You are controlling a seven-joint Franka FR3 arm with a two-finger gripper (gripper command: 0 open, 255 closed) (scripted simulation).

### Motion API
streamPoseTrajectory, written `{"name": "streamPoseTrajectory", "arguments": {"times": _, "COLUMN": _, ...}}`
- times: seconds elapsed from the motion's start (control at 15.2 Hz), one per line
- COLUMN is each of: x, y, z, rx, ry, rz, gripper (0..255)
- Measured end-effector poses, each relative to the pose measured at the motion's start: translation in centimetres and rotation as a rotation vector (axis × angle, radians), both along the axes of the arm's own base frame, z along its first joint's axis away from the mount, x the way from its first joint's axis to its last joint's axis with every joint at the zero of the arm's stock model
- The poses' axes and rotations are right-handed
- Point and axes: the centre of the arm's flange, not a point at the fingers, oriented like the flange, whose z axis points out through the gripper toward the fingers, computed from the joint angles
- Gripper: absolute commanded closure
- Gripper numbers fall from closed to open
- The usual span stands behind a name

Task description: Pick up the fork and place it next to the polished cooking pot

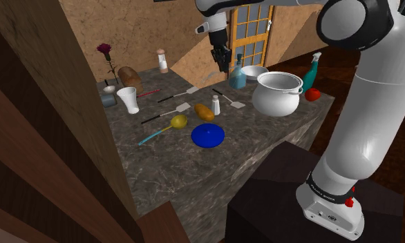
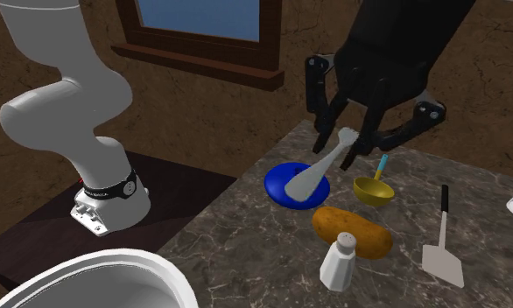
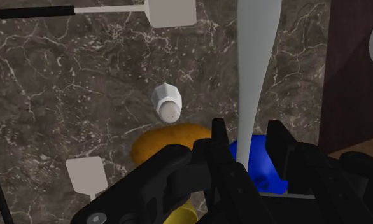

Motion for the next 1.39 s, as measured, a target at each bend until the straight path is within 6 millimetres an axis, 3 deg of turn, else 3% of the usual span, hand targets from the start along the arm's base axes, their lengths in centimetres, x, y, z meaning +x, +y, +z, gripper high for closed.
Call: {"name": "streamPoseTrajectory", "arguments": {"times": 1.39, "x": 1.7, "y": -28.2, "z": 0.0, "rx": 0.0, "ry": -0.002, "rz": -0.001, "gripper": 255}}
